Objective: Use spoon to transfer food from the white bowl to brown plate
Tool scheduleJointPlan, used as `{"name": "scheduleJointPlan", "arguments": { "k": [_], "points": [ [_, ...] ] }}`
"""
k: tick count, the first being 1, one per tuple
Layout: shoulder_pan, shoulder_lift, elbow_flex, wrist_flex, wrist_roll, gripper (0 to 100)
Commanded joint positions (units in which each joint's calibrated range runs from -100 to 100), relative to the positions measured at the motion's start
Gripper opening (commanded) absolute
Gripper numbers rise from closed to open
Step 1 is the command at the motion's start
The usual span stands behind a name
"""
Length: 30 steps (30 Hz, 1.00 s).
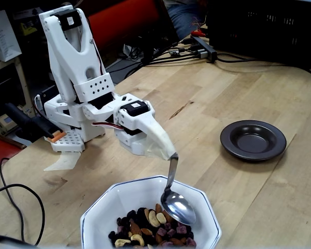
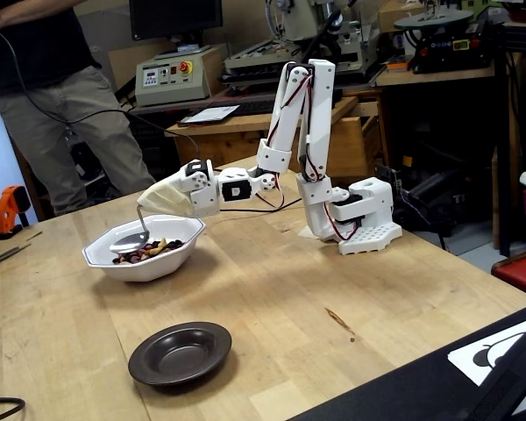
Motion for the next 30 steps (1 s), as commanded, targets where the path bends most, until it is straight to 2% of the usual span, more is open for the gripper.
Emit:
{"name": "scheduleJointPlan", "arguments": {
  "k": [1,9,16,26,30],
  "points": [
    [4.13,-0.45,-0.53,-1.45,0.15,5],
    [10.72,-0.45,-0.44,-1.45,0.34,5],
    [10.80,-0.36,2.13,-1.45,7.28,5],
    [10.72,-0.36,7.53,-0.81,8.55,5],
    [10.72,-0.36,7.26,-0.73,10.79,5]
  ]
}}
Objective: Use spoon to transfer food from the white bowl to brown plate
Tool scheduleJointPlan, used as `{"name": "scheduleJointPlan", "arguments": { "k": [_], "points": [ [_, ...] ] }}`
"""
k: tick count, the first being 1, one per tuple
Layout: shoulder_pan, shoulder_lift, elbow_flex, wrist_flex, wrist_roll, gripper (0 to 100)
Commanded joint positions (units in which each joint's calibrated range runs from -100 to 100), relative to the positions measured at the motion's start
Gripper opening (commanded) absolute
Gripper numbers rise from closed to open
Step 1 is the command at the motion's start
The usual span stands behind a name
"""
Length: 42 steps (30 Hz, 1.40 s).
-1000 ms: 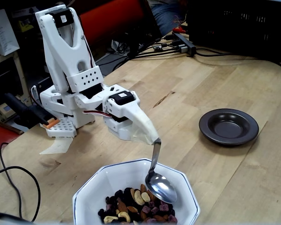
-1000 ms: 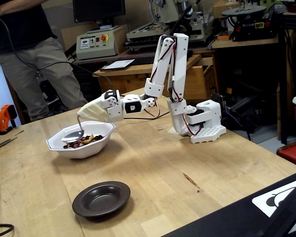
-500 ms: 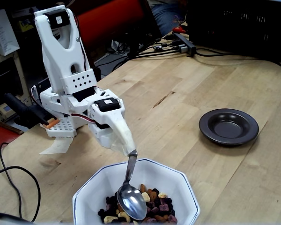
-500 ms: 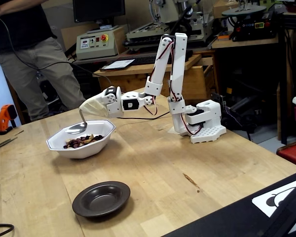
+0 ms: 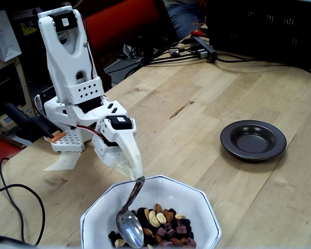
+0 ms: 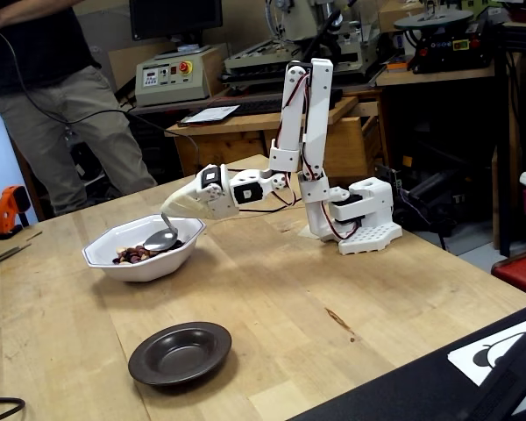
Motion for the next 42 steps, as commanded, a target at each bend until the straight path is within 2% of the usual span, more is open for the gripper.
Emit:
{"name": "scheduleJointPlan", "arguments": {
  "k": [1,17,24,31,42],
  "points": [
    [1.53,-0.54,-0.65,-0.73,2.54,5],
    [1.60,-0.62,-0.83,-0.73,4.84,5],
    [1.53,-0.62,-0.83,-0.73,10.01,5],
    [1.53,-0.36,-0.83,-0.65,10.84,5],
    [1.53,12.13,-0.92,-1.29,10.89,5]
  ]
}}
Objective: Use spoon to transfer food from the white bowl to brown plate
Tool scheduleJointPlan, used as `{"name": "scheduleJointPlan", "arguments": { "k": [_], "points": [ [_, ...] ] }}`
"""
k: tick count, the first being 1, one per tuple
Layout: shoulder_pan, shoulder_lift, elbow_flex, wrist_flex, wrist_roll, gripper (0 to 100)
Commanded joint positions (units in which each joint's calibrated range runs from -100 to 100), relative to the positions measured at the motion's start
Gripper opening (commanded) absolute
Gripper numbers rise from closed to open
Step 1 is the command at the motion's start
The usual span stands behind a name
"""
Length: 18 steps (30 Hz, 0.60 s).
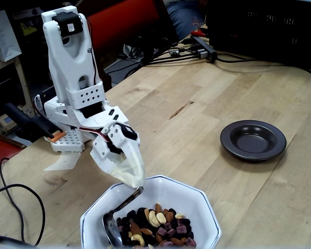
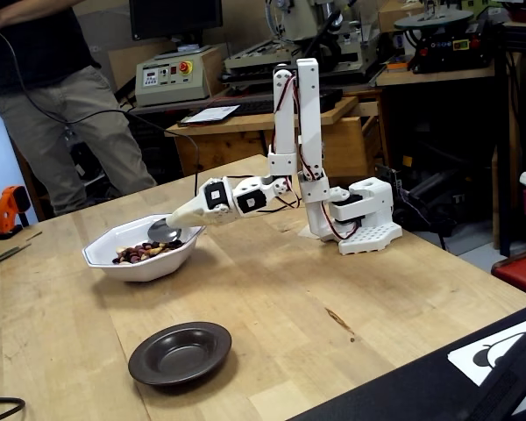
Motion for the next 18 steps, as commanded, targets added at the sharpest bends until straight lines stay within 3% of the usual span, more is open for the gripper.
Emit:
{"name": "scheduleJointPlan", "arguments": {
  "k": [1,18],
  "points": [
    [1.30,1.74,-0.74,-0.64,-0.15,5],
    [-2.55,1.74,-0.48,-0.72,-0.20,5]
  ]
}}
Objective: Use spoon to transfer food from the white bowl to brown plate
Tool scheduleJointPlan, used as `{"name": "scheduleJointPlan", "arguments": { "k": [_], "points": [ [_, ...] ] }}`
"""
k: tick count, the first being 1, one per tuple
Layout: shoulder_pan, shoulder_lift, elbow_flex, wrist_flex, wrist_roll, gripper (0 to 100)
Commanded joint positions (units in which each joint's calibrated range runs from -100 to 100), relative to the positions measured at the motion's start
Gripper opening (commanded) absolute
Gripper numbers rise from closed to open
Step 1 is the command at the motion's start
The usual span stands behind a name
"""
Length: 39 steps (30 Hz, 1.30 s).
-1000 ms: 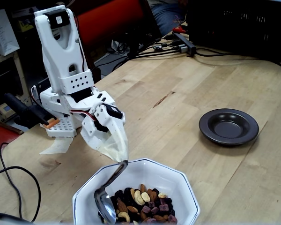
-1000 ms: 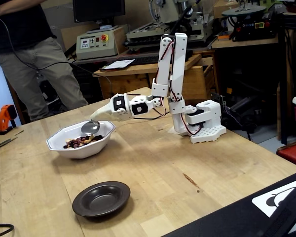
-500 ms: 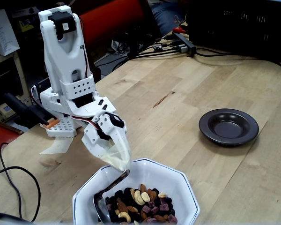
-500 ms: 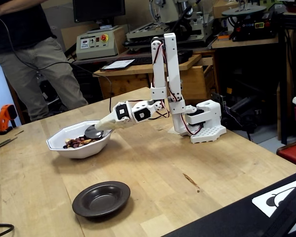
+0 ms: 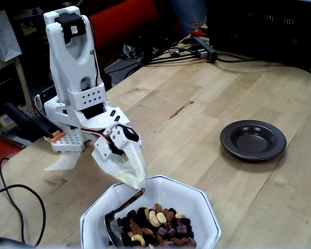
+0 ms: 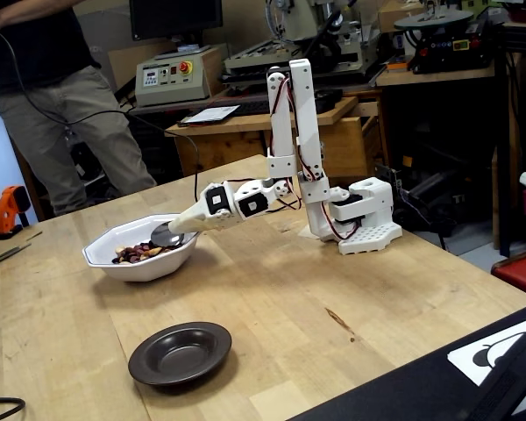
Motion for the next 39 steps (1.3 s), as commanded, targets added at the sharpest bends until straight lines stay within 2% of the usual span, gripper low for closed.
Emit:
{"name": "scheduleJointPlan", "arguments": {
  "k": [1,7,18,32,39],
  "points": [
    [-0.28,0.11,-0.57,-0.32,-0.24,5],
    [-1.99,0.11,-0.57,-0.32,-0.34,5],
    [-13.17,0.11,-0.66,-0.32,-0.59,4],
    [-17.84,0.02,-0.75,-0.32,-0.78,4],
    [-17.40,0.02,-2.43,-0.32,-6.01,4]
  ]
}}
